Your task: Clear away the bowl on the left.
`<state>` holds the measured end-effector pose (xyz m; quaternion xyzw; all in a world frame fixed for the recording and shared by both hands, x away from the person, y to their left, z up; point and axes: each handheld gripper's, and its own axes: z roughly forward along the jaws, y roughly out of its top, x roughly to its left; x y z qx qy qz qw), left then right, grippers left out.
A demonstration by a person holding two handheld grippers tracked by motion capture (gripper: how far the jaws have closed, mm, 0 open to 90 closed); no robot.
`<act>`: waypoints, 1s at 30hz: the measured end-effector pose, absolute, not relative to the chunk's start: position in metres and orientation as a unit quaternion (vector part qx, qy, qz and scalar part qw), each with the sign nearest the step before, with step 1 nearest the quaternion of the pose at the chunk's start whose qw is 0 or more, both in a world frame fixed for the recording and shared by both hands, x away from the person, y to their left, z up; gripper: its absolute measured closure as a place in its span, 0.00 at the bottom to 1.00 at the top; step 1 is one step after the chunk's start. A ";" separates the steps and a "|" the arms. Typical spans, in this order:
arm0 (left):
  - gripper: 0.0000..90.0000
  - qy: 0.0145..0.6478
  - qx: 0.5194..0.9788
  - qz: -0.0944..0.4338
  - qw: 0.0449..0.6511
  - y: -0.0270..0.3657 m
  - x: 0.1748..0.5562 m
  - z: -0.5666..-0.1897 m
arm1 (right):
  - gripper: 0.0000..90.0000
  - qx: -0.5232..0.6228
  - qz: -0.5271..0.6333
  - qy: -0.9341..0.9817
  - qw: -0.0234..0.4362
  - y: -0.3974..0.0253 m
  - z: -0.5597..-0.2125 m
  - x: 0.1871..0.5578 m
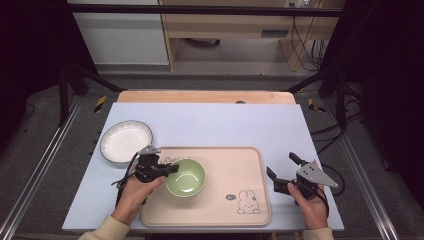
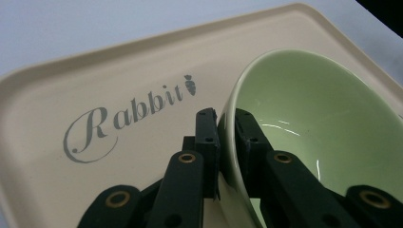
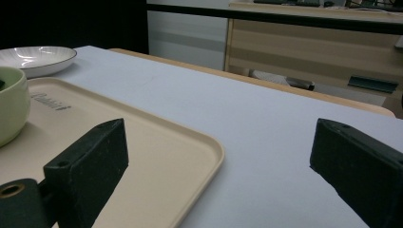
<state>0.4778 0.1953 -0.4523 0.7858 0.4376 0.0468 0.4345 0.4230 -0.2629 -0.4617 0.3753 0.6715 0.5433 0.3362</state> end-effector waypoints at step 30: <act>0.91 0.429 0.797 0.062 0.421 0.194 0.476 -0.452 | 0.06 0.374 0.542 0.674 0.334 -0.263 -0.462 0.423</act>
